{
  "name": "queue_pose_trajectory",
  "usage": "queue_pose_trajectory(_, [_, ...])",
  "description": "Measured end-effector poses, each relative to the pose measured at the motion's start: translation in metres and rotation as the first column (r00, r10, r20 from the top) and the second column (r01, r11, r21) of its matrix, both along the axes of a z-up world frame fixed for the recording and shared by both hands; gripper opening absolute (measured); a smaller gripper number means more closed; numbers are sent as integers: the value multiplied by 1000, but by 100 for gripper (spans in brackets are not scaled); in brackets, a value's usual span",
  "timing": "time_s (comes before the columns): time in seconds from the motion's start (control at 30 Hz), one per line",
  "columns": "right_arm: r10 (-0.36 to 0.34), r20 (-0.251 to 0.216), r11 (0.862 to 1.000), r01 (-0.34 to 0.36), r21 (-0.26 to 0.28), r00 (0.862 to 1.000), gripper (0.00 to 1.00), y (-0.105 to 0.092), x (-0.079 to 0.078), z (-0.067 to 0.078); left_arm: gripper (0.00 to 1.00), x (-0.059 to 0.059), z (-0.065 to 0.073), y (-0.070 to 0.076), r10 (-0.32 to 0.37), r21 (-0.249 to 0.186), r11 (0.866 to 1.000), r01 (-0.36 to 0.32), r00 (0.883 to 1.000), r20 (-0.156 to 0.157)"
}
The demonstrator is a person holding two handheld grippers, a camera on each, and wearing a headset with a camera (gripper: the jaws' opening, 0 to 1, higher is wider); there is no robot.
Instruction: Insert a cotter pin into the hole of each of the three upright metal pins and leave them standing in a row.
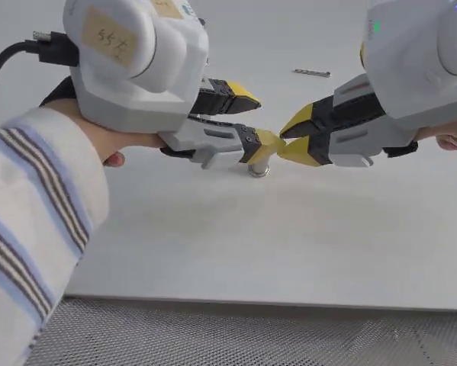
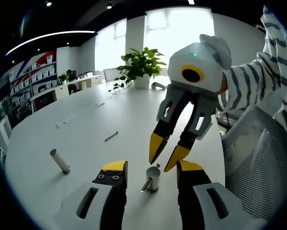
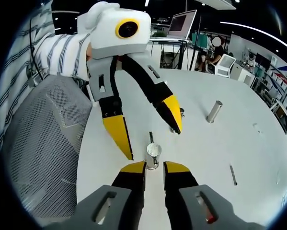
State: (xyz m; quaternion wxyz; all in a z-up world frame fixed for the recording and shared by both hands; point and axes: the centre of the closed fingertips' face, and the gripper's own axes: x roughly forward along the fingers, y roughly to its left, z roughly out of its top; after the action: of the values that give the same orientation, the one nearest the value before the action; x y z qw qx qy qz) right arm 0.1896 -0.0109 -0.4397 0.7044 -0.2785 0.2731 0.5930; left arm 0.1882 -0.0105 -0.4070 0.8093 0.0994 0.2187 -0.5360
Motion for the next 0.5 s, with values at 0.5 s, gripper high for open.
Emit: queue_pose_trajectory(0.5, [-34, -15, 999, 34, 15, 999, 16, 8, 1, 2, 73, -18, -3, 45, 101, -15, 995, -101, 994, -31])
